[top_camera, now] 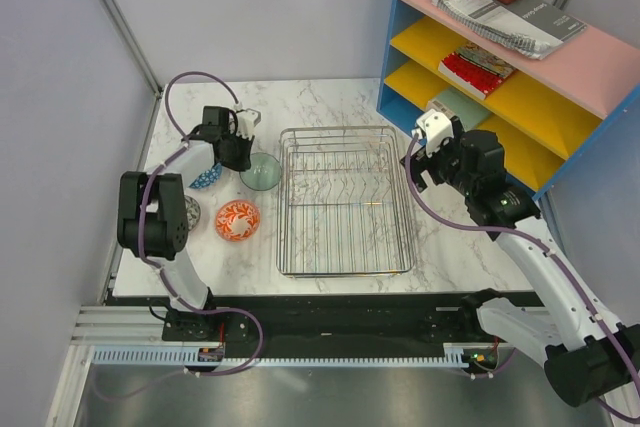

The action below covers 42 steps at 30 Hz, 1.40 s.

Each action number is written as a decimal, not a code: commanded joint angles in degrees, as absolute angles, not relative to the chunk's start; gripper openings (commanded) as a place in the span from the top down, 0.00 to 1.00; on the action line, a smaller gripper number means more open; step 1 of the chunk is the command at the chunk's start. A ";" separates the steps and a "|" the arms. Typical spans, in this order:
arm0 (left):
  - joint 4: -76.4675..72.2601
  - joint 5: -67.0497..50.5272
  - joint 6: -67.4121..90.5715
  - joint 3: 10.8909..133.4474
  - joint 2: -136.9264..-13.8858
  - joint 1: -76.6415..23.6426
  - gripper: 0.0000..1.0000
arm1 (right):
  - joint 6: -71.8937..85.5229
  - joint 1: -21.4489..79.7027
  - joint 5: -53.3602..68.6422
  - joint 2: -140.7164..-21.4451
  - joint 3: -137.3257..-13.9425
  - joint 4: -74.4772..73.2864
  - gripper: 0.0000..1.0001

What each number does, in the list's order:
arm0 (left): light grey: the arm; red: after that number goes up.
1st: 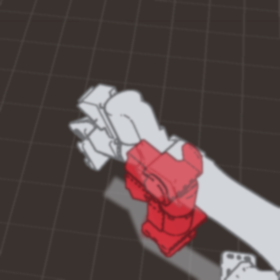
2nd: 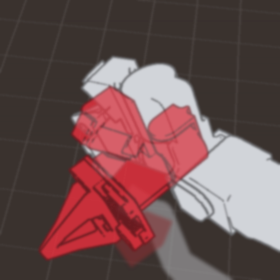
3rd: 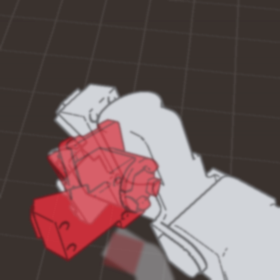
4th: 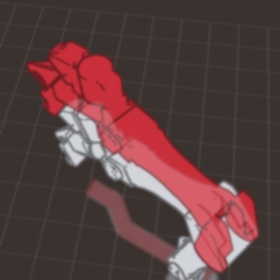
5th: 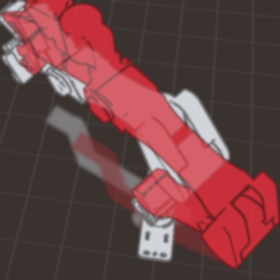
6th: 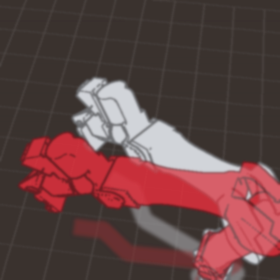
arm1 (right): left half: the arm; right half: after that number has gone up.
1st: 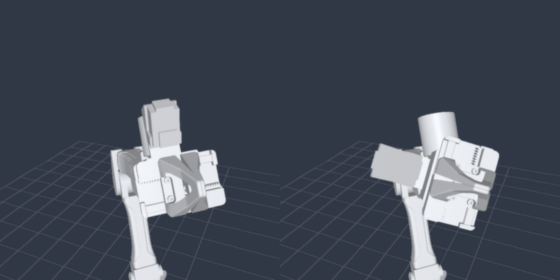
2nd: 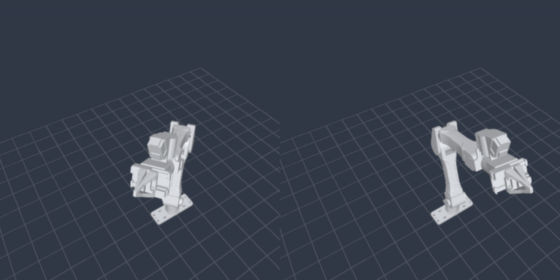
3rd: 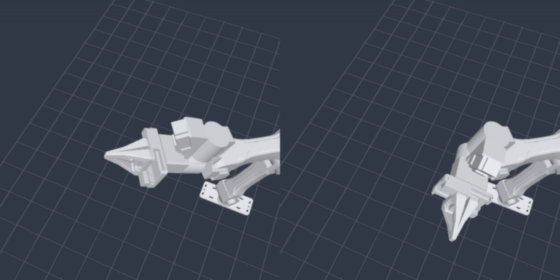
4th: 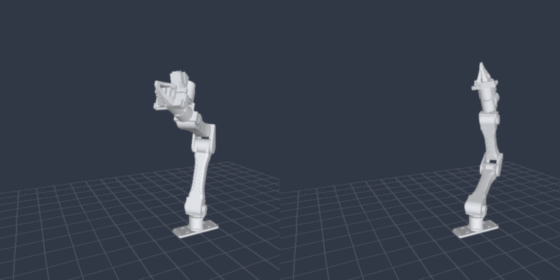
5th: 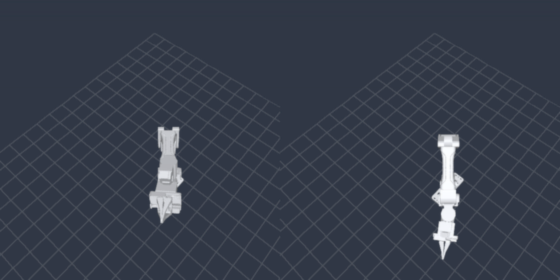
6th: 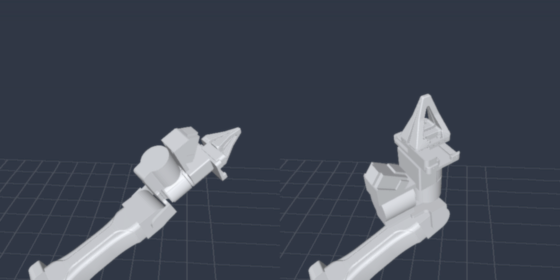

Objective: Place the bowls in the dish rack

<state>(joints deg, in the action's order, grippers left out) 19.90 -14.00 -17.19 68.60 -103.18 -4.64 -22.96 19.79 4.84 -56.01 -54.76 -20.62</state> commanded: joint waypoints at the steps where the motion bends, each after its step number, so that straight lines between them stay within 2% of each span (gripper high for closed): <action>1: 17.93 -10.63 -17.58 67.94 -98.62 -3.17 0.98 | -22.94 20.21 4.66 -56.08 -55.37 -19.95 0.01; 5: 17.05 -11.51 -16.79 67.33 -96.16 -1.76 0.98 | -22.07 20.30 5.79 -56.69 -55.63 -19.86 0.02; 11: 16.26 -18.71 -16.26 67.06 -88.43 -0.18 0.98 | -17.85 20.30 11.50 -59.50 -58.53 -19.95 0.02; 21: 18.02 -38.21 -13.19 72.77 -80.77 -2.37 0.98 | -3.88 20.30 31.00 -68.37 -67.67 -18.73 0.02; 25: 17.67 -43.32 -11.17 74.53 -79.63 -4.39 0.98 | 10.14 20.30 42.94 -72.58 -68.12 -9.27 0.02; 32: 15.65 -52.64 -9.93 74.45 -79.01 -7.46 0.98 | 33.61 20.30 55.70 -81.73 -66.89 11.05 0.02; 37: 14.77 -49.93 -11.16 73.39 -78.57 -11.86 0.98 | 49.11 20.30 58.44 -87.36 -63.29 30.27 0.02; 42: 13.01 -48.69 -10.37 72.42 -78.66 -14.49 0.98 | 56.32 20.39 59.06 -90.70 -61.79 38.13 0.02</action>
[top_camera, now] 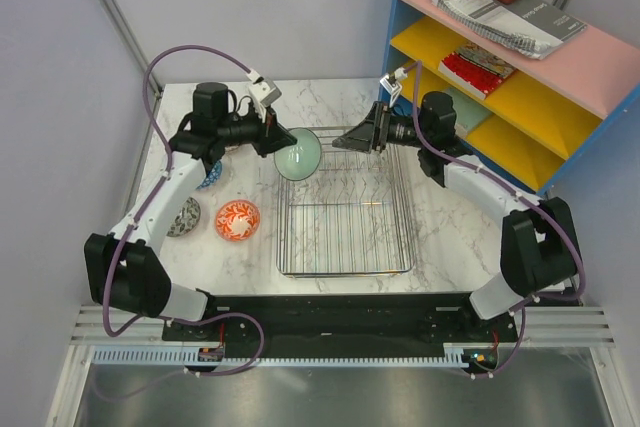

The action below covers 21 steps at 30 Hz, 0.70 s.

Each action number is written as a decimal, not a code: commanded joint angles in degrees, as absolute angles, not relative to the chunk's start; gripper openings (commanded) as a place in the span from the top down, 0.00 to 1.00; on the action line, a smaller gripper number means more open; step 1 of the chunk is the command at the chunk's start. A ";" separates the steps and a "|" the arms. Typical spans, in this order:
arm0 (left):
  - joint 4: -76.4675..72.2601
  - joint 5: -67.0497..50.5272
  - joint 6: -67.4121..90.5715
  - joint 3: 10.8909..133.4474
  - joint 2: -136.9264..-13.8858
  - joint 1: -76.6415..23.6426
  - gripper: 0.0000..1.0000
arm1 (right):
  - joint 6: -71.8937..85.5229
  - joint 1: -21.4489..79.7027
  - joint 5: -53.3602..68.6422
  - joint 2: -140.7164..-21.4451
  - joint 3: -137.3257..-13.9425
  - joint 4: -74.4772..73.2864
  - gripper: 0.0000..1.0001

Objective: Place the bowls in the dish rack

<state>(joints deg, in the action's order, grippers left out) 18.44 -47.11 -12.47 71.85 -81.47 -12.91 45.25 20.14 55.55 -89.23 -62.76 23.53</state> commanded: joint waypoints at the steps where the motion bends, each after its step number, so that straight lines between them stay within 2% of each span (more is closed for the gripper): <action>1: 12.75 -48.34 -10.28 72.33 -78.66 -14.85 0.98 | 56.69 20.39 59.15 -91.05 -61.27 39.54 0.02; 11: 11.60 -44.74 -10.55 72.60 -79.28 -18.28 0.98 | 56.61 22.67 59.68 -93.07 -59.94 39.11 0.02; 21: 11.51 -43.33 -11.07 72.77 -78.84 -19.42 0.98 | 49.66 25.84 59.50 -93.69 -61.26 30.24 0.02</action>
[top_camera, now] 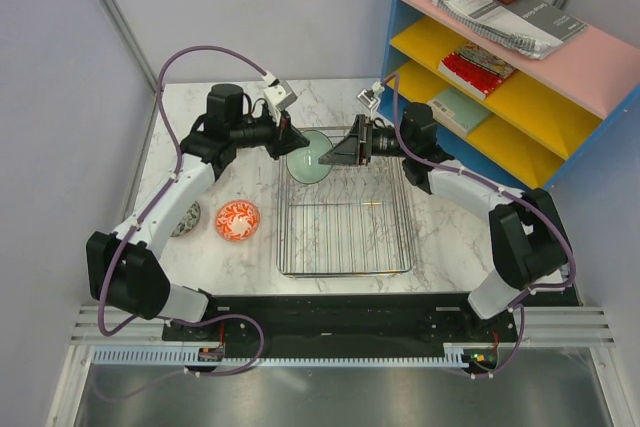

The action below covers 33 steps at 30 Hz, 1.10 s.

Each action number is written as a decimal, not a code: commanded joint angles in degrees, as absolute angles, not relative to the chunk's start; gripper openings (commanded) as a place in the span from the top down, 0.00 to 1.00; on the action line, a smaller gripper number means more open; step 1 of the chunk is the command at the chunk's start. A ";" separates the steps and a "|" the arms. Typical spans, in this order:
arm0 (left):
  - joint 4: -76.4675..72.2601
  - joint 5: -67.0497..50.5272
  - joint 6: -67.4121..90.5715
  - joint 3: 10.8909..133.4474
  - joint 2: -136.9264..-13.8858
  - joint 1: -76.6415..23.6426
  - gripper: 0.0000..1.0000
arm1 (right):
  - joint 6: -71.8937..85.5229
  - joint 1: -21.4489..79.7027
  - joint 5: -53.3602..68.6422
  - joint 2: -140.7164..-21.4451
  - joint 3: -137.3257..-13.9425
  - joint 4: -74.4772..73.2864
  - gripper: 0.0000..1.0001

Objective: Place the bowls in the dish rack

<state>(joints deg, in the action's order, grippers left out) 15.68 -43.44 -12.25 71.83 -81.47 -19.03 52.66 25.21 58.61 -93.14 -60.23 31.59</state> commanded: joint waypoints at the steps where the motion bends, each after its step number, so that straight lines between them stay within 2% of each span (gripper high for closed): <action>1: 11.51 -43.24 -11.07 72.60 -78.75 -19.42 0.98 | 49.57 26.01 59.41 -93.78 -61.35 30.15 0.02; 20: 10.90 -42.89 -11.16 71.72 -79.37 -20.92 0.98 | 53.08 27.07 59.77 -95.36 -61.17 34.98 0.08; 33: 6.60 -33.85 -11.51 68.38 -77.79 -22.85 0.98 | 57.39 27.16 59.85 -96.07 -60.47 40.25 0.15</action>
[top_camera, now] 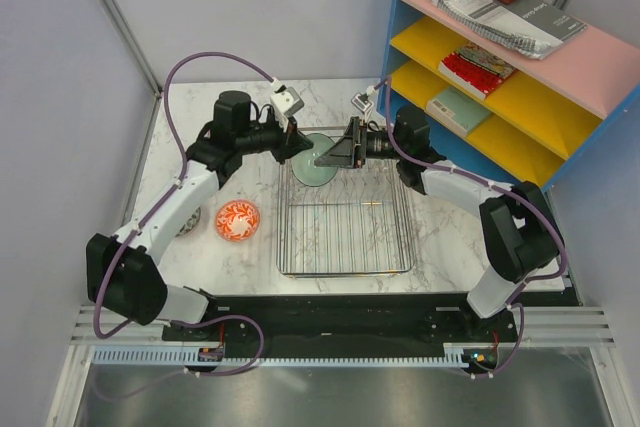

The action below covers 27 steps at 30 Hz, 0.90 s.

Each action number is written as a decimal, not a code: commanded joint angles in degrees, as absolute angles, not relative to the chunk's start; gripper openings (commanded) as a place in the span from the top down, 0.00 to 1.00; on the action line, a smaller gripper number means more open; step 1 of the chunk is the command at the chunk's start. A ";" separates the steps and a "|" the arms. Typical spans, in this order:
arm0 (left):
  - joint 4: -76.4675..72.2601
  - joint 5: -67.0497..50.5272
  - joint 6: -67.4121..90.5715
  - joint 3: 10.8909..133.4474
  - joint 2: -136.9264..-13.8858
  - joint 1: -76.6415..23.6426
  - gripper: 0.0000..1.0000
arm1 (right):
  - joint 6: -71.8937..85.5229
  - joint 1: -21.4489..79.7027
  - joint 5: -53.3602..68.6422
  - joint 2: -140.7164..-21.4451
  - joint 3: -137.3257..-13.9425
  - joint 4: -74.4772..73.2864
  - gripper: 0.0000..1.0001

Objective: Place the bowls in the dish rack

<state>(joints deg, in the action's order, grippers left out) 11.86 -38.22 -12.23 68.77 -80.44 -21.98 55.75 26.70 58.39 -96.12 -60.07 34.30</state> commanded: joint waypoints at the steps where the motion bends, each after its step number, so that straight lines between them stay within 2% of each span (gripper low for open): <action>1: 6.07 -33.14 -11.51 68.03 -77.70 -23.20 0.98 | 57.65 27.16 59.77 -96.24 -60.29 40.78 0.15; 7: 5.19 -30.32 -12.13 67.15 -77.52 -23.99 0.98 | 57.92 27.16 59.50 -96.59 -59.77 41.57 0.24; 10: 4.92 -30.15 -12.13 66.97 -77.61 -24.08 0.98 | 58.10 27.25 59.50 -96.77 -59.68 42.01 0.35; 13: 4.92 -30.06 -12.30 66.97 -77.87 -24.08 0.98 | 58.01 27.07 59.50 -96.59 -59.59 42.19 0.50; 14: 4.92 -30.15 -12.30 66.97 -77.96 -24.08 0.98 | 58.01 27.16 59.41 -96.68 -59.59 42.19 0.60; 16: 5.10 -30.50 -12.39 66.97 -78.13 -24.08 0.98 | 57.83 27.16 59.24 -96.77 -59.59 42.01 0.73; 17: 5.10 -30.59 -12.39 66.97 -78.22 -24.08 0.98 | 57.57 27.16 58.89 -96.68 -59.50 41.92 0.86; 19: 5.36 -30.76 -12.39 67.24 -78.66 -24.17 0.95 | 56.87 27.16 58.45 -96.68 -59.59 40.70 0.98; 23: 6.06 -31.02 -12.48 67.68 -79.36 -24.17 0.85 | 55.02 27.16 57.83 -96.42 -59.85 38.67 1.00; 27: 6.24 -31.55 -12.57 67.76 -79.54 -24.08 0.69 | 52.57 27.16 56.34 -95.98 -59.94 36.13 1.00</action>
<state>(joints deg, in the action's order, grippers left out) 9.67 -31.77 -12.27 67.07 -79.22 -23.88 55.55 26.46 56.40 -97.14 -59.44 35.53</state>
